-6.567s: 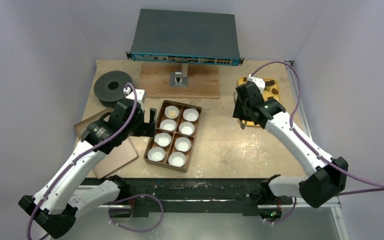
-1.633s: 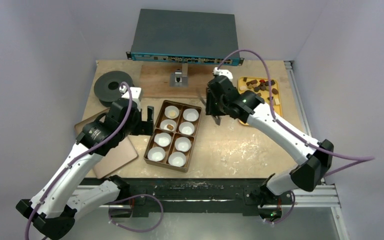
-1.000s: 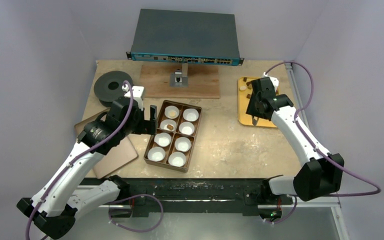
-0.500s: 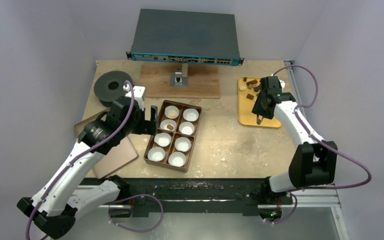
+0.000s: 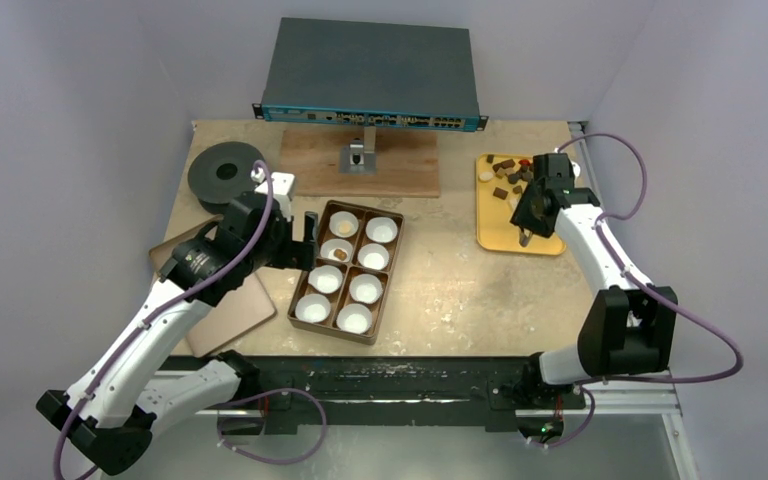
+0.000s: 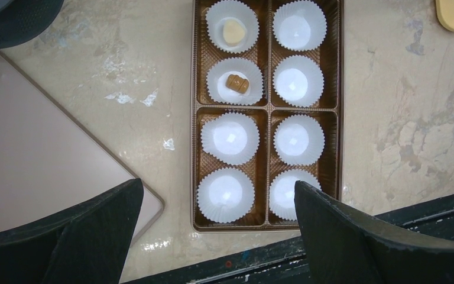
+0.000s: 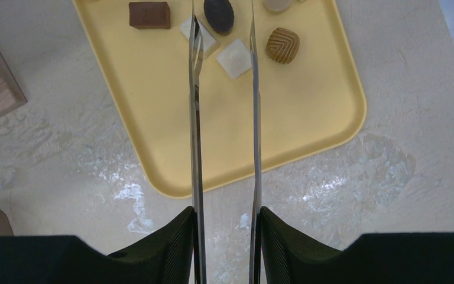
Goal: Pack the chocolate
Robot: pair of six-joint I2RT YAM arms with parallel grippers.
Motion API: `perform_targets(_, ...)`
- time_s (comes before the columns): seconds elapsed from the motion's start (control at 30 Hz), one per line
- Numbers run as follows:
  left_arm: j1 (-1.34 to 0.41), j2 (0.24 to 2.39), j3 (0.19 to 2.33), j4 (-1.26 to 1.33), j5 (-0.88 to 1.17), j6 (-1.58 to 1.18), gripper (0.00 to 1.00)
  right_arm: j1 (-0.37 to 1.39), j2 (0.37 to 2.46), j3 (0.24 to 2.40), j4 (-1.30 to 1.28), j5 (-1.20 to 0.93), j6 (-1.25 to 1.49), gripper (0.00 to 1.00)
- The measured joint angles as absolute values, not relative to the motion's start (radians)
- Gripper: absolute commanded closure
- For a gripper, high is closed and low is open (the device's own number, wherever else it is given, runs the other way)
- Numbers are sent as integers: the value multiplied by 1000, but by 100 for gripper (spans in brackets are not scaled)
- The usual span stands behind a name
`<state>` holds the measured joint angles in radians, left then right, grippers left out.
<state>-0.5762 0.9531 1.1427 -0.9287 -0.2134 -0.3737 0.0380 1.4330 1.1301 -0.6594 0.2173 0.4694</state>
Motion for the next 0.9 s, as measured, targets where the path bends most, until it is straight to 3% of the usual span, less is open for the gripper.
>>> perform_targets(0.9,-576,956,1156,-930,-211,-374,0,37,1333,1055,-666,177,471,57)
